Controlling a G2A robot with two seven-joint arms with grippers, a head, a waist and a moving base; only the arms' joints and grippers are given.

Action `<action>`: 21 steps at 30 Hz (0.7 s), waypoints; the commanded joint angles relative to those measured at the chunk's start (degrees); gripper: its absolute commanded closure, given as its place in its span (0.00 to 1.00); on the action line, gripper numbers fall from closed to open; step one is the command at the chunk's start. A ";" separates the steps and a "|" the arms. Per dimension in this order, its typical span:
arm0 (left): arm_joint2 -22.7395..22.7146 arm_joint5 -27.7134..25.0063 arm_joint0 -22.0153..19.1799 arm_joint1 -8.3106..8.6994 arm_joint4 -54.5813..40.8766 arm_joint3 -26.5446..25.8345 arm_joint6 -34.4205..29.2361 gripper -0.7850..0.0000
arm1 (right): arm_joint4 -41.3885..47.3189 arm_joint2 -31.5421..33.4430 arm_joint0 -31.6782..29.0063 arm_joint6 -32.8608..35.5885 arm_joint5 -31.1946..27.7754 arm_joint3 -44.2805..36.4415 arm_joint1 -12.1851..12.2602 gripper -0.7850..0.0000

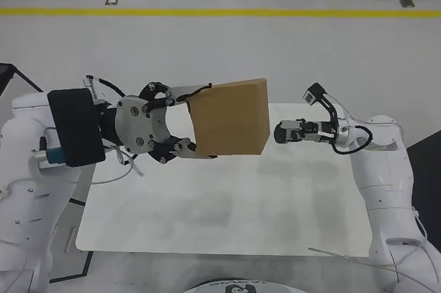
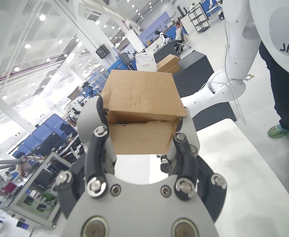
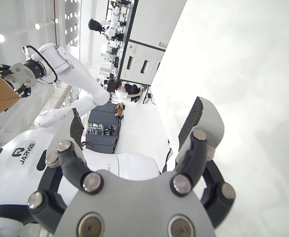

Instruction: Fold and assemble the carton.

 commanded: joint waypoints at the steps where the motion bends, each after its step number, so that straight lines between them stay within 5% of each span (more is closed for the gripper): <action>1: 0.09 0.00 -0.07 0.05 -0.13 0.06 -0.14 1.00 | 0.00 0.00 0.00 0.00 0.00 0.00 0.00 0.00; 12: 0.16 0.22 0.18 0.05 0.32 -0.22 -0.63 1.00 | 0.00 0.00 0.00 0.00 0.00 0.00 0.00 0.00; 21: 1.68 0.05 -2.38 -0.19 24.47 -7.07 7.31 1.00 | 0.00 0.00 0.00 0.00 0.00 0.00 0.00 0.00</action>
